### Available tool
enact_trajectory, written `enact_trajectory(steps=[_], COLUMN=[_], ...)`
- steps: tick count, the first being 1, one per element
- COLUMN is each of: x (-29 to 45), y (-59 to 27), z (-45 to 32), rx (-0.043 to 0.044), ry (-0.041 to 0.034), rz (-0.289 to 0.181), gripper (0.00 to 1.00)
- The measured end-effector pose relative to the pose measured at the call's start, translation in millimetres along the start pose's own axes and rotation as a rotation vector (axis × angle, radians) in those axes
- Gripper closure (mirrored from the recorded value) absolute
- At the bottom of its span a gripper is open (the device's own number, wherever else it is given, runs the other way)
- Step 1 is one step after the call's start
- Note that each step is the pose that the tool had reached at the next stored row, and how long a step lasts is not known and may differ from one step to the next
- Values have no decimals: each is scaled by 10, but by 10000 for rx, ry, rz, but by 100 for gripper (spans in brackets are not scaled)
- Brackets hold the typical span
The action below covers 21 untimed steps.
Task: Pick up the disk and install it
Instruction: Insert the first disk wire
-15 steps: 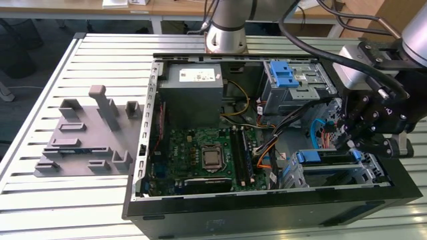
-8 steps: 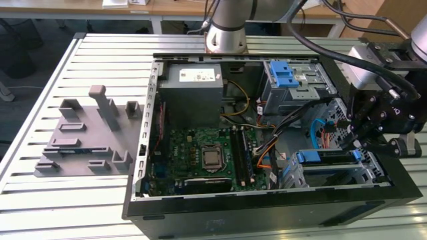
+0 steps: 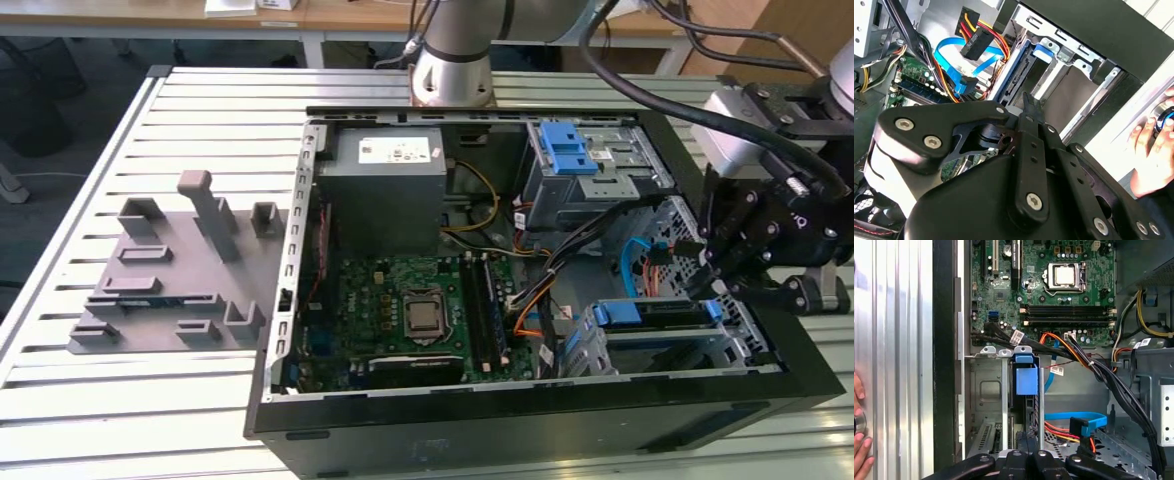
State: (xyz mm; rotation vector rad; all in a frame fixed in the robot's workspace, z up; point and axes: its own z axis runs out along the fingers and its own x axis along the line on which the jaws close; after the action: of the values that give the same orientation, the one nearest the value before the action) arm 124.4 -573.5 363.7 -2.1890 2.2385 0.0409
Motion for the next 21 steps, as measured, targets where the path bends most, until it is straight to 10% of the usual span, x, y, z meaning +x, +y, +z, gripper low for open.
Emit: enact_trajectory(steps=[21], x=[-168], y=[-62], z=[-68], rx=[0], ry=[-2], rz=[-2], gripper=[89])
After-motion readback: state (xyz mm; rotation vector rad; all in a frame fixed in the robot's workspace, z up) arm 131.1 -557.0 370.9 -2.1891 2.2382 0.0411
